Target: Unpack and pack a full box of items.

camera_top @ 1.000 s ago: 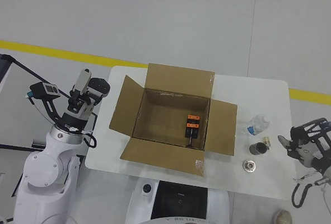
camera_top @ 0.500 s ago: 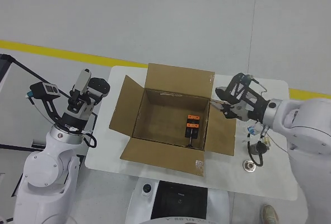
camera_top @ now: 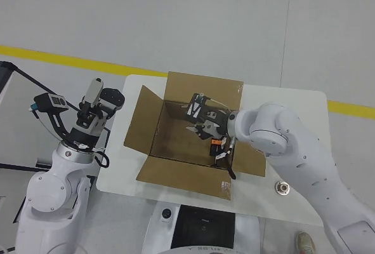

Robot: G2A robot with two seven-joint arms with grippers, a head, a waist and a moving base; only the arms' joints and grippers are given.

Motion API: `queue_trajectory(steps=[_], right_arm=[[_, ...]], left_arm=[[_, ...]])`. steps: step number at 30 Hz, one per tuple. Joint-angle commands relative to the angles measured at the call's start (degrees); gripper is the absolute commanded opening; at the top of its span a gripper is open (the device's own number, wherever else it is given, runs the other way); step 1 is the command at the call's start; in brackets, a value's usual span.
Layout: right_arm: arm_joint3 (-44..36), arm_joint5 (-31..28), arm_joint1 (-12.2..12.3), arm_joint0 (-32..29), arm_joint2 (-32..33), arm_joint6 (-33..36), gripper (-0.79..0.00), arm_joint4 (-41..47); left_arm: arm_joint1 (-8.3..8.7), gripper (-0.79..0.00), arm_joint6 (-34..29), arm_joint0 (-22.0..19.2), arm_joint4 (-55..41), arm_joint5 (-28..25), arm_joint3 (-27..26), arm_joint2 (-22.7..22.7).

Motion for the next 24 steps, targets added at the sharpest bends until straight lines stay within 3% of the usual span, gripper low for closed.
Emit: queue_trajectory(steps=[1,2,3,9,17,24], right_arm=[[0.01,0.01,0.0,0.0,-0.03,0.0,-0.523,0.0],[0.01,0.01,0.0,0.0,-0.03,0.0,-0.523,0.0],[0.37,-0.13,0.02,-0.22,-0.14,-0.01,-0.403,-0.08],[12.92,-6.79,0.56,-1.03,2.19,-3.05,-0.563,5.63],[26.96,-16.88,-0.22,4.18,-1.08,0.61,-0.563,13.06],[31.27,-16.44,-2.38,10.12,-8.29,5.27,-0.557,10.12]], left_arm=[[0.0,0.0,0.0,0.0,0.0,0.0,0.0,0.0],[0.0,0.0,0.0,0.0,0.0,0.0,0.0,0.0],[0.0,0.0,0.0,0.0,0.0,0.0,0.0,0.0],[0.0,0.0,0.0,0.0,0.0,0.0,0.0,0.0],[0.0,0.0,0.0,0.0,0.0,0.0,0.0,0.0],[0.0,0.0,0.0,0.0,0.0,0.0,0.0,0.0]])
